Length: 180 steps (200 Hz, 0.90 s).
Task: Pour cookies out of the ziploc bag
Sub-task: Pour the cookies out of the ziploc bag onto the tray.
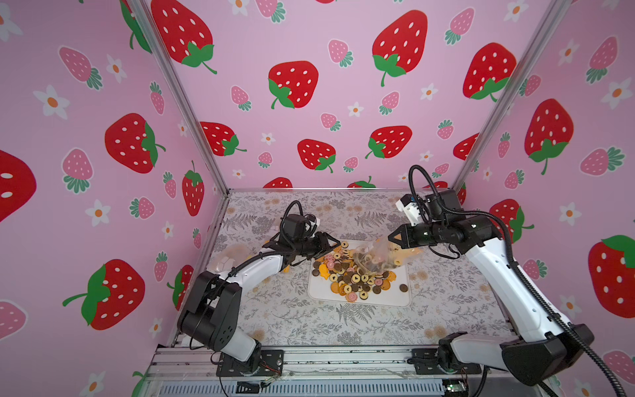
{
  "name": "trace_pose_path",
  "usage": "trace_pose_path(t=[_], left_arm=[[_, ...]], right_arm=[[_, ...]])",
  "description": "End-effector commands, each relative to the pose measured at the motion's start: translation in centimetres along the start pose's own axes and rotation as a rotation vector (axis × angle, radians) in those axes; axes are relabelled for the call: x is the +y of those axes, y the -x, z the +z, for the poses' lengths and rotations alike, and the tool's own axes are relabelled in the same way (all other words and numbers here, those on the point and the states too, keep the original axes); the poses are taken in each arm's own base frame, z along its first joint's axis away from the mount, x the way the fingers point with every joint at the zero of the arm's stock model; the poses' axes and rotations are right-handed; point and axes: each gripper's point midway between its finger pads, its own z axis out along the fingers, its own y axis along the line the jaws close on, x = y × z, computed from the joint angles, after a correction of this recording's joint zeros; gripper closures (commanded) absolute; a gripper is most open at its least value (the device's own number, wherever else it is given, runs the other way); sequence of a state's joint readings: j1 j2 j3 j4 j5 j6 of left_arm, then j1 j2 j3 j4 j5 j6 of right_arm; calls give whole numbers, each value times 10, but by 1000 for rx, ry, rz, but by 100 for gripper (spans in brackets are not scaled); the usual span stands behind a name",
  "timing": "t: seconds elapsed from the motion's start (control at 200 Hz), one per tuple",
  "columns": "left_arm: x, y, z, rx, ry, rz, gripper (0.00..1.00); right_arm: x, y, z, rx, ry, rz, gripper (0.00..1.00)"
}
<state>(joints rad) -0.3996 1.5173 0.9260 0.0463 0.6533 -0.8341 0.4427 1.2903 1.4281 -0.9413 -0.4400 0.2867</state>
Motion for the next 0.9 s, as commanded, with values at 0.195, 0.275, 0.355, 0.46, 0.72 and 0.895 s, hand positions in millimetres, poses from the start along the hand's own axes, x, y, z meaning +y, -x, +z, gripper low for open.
trace_pose_path(t=[0.195,0.275,0.355,0.46,0.72,0.895], left_arm=[[22,-1,-19,-1,62,-8,45],[23,0,-19,-2,61,-11,44],[24,1,-19,-3,60,-17,44],[25,2,-18,-7,56,-22,44],[24,3,-18,-7,52,-18,44],[24,3,-19,-6,57,-9,41]], right_arm=[[-10,-2,-13,28,-92,-46,100],[-9,1,-16,22,-95,-53,100],[-6,4,-19,14,-91,-57,100],[-1,7,-20,2,-66,-57,100],[-5,-1,-6,29,-45,-35,100],[-3,-4,-2,26,-22,-20,100]])
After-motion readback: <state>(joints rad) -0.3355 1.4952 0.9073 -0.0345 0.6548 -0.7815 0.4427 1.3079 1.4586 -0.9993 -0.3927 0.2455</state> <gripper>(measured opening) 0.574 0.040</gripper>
